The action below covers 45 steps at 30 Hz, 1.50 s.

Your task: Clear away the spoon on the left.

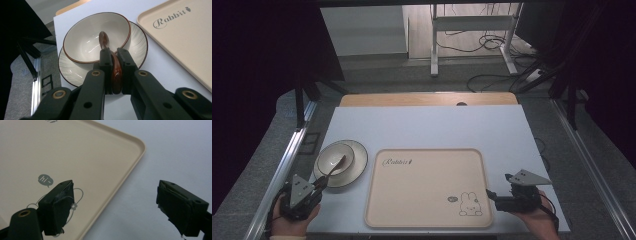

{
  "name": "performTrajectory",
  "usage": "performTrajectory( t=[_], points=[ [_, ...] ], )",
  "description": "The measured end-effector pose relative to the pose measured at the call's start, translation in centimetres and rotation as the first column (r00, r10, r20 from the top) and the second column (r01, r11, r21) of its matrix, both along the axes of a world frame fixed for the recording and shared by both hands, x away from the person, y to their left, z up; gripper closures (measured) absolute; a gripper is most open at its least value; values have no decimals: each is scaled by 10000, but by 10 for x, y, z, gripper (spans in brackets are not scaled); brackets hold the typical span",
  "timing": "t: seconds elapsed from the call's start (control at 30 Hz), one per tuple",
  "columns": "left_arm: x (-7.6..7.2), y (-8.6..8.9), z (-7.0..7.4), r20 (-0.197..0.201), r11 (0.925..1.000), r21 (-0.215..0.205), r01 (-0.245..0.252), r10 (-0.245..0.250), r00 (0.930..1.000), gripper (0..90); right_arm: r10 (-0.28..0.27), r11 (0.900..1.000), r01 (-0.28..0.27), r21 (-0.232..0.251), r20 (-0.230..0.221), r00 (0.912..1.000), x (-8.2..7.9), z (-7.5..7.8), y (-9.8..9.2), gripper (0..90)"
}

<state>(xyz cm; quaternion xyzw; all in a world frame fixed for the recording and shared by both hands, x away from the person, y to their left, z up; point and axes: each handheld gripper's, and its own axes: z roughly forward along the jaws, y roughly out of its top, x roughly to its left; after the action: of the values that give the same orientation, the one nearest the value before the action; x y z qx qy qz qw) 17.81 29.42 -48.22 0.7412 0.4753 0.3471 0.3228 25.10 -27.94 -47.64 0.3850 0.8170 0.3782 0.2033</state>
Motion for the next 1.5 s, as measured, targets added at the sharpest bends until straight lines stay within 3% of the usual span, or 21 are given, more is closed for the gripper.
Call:
performTrajectory(
  t=[0.4, 0.73, 1.5],
  points=[
    [-2, 1, 2, 151, 10000, -67, -52, 53, 9999, 843, -9, 10000, 9, 2, 38, 10000, 0, 0, 0, 149],
    [-7, -2, 10, 788, 10000, -89, -5, 12, 9969, 843, -68, 10000, 68, 30, 41, 10000, 0, 1, 0, 149],
    [-12, -6, 18, 1131, 9964, -784, 333, -243, 9933, 843, -52, 10000, 52, -39, 64, 10000, 0, 0, 0, 149]
  ],
)
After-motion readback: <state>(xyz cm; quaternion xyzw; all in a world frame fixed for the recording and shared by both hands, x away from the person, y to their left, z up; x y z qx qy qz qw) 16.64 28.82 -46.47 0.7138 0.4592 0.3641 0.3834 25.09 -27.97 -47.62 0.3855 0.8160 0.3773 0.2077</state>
